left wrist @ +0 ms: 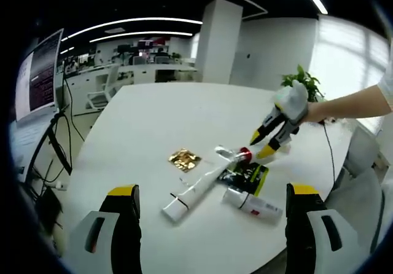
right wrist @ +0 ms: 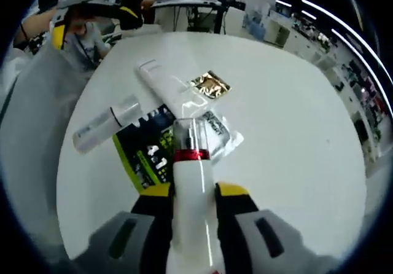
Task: Arrange the skincare products in the storage area until every visible bottle or jar stands upright without overlapping.
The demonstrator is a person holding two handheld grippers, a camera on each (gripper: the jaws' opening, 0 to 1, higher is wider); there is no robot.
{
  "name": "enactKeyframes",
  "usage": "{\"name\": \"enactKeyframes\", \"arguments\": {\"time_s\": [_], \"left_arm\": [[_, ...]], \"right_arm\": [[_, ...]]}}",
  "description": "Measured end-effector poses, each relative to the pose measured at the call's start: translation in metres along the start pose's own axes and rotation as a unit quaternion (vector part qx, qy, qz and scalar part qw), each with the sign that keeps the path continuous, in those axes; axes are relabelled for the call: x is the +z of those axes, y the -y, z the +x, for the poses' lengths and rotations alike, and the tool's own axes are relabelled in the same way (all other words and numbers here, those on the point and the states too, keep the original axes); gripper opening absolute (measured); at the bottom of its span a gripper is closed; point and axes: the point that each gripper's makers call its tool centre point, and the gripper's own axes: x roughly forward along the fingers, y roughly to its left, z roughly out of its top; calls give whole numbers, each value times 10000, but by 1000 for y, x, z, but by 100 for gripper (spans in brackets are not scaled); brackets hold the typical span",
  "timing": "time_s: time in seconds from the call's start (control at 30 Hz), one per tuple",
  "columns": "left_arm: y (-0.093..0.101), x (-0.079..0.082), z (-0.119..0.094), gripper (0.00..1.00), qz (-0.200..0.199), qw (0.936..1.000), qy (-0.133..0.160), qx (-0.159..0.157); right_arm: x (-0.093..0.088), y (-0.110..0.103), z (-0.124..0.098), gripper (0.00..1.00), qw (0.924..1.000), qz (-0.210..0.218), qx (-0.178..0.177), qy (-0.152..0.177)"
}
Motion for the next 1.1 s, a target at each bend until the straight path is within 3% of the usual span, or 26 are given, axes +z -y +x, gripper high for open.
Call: {"name": "enactKeyframes", "arguments": {"time_s": [0.27, 0.47, 0.93, 1.1], "left_arm": [[2, -1, 2, 97, -6, 10000, -24, -34], [2, -2, 1, 97, -11, 10000, -34, -29], [7, 1, -1, 97, 55, 9999, -18, -82], [11, 2, -3, 97, 107, 9999, -6, -131]], "right_arm": [[-5, -3, 13, 28, 9963, -228, 466, -678], [-9, -5, 21, 30, 9908, -314, 511, -1216], [-9, -5, 14, 28, 9934, -434, 398, -984], [-2, -3, 3, 28, 9975, -131, 328, -610]]}}
